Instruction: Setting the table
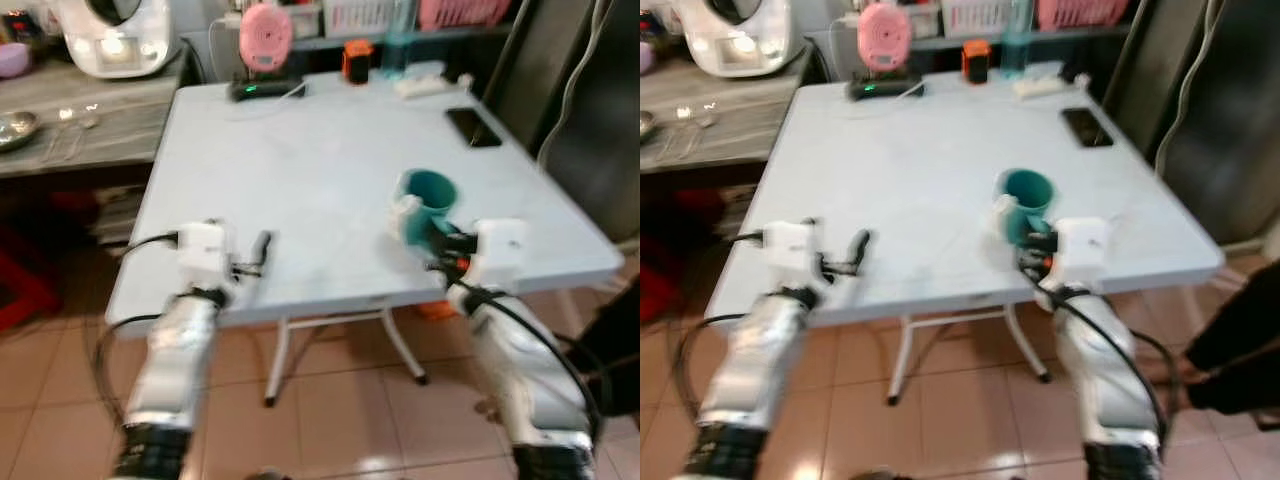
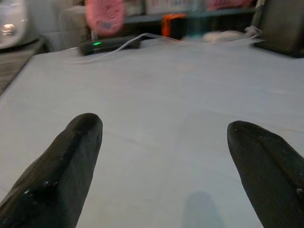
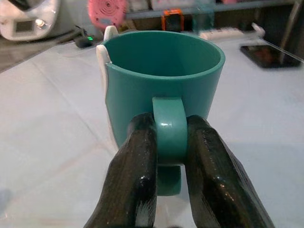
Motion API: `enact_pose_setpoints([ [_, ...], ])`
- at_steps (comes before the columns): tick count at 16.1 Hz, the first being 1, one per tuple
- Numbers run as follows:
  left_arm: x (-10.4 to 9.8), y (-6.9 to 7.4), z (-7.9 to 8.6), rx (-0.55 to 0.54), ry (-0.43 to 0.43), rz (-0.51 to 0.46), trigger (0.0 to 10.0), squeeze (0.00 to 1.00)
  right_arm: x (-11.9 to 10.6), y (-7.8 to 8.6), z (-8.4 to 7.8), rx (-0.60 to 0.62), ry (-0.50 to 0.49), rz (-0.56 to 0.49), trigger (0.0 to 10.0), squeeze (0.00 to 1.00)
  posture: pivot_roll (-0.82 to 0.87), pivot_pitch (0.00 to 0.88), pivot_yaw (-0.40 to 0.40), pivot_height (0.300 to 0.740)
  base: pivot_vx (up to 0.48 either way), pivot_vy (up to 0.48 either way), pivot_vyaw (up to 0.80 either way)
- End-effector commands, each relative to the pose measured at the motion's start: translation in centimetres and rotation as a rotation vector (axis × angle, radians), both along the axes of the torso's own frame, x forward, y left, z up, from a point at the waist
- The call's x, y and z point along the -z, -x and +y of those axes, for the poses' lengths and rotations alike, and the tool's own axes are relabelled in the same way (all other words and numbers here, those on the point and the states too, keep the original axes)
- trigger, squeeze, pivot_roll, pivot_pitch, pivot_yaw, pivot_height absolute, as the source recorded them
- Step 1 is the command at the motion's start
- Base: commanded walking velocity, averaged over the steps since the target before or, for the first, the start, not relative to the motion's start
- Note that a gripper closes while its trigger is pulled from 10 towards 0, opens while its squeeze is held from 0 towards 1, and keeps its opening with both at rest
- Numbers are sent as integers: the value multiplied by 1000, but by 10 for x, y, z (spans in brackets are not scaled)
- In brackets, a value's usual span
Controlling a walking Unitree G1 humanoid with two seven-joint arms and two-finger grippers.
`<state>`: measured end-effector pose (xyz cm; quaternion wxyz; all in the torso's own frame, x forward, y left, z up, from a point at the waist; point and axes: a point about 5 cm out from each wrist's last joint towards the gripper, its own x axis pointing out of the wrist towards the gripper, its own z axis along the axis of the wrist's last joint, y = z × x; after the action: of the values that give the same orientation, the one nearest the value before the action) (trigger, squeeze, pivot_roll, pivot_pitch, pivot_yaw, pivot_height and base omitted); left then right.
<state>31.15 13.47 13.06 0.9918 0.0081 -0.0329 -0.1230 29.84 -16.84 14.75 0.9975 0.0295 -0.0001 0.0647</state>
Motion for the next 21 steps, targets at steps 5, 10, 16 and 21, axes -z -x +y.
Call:
enact_pose_setpoints([
  [5,-2,-4,12,-58,-21,-7,10000,0,-14,-2,6,-19,-16,-68,10000,0,-66,75,39,740,0,386,586],
  [10,-2,-7,13,-77,-27,-11,10000,0,-14,-1,6,-20,-24,-74,10000,0,-65,74,41,740,0,386,608],
  [16,-2,-8,13,-82,-28,-10,10000,0,-15,-1,5,-12,-27,-80,10000,0,-66,75,44,740,0,387,339],
  [21,-3,-8,13,-87,-31,-21,10000,0,-14,-1,3,1,-30,-79,10000,0,-66,75,44,740,0,308,0],
])
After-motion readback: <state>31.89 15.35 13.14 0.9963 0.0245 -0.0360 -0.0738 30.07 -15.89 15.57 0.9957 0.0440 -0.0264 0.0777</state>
